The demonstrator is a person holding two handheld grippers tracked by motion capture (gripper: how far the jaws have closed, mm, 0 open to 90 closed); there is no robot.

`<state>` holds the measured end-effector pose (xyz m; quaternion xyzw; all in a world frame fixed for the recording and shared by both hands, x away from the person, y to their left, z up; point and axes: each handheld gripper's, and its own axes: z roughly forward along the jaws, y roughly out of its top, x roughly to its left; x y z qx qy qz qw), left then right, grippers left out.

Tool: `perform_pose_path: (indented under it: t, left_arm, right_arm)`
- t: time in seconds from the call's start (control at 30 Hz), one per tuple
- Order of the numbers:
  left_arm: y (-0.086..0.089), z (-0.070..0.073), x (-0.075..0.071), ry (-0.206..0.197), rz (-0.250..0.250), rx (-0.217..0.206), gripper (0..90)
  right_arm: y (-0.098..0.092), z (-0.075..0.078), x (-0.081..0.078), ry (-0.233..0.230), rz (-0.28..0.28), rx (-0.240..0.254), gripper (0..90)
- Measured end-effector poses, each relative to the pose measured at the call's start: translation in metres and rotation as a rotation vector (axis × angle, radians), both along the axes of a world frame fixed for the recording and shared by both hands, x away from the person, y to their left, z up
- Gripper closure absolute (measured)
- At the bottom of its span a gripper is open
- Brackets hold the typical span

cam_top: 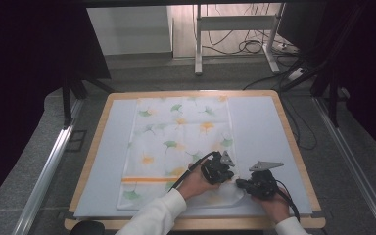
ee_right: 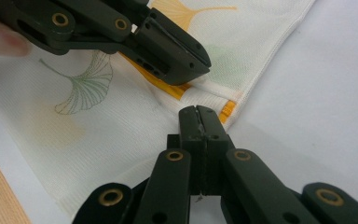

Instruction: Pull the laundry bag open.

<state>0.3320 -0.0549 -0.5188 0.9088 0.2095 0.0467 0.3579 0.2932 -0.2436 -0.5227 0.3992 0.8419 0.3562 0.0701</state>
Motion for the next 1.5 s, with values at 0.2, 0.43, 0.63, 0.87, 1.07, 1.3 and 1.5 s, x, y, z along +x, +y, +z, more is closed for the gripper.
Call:
perform_pose_path:
  t: [0.2, 0.43, 0.63, 0.87, 1.07, 1.3, 1.5]
  left_arm:
    - [0.006, -0.001, 0.0, 0.007, 0.002, 0.001, 90.0]
    - [0.012, 0.001, -0.002, 0.004, 0.006, 0.02, 90.0]
    - [0.015, 0.001, -0.003, -0.004, 0.006, 0.017, 90.0]
    - [0.014, 0.001, -0.002, 0.007, 0.011, 0.022, 90.0]
    - [0.01, -0.001, 0.0, 0.012, 0.011, 0.028, 90.0]
    - [0.009, 0.003, -0.005, -0.039, -0.005, 0.088, 90.0]
    - [0.015, 0.002, -0.003, -0.009, 0.0, 0.067, 90.0]
  right_arm:
    - [0.0, 0.0, 0.0, 0.001, 0.002, 0.001, 89.9]
    - [0.0, 0.0, 0.0, 0.002, 0.0, 0.005, 89.9]
    - [0.0, 0.0, 0.0, 0.002, 0.0, 0.006, 89.9]
    - [0.0, 0.0, 0.001, 0.002, 0.0, 0.008, 89.9]
    - [0.0, 0.0, 0.001, 0.005, 0.0, 0.006, 89.9]
    - [0.0, 0.0, 0.001, 0.009, -0.005, 0.004, 90.0]
    - [0.0, 0.0, 0.001, 0.01, -0.007, 0.005, 90.0]
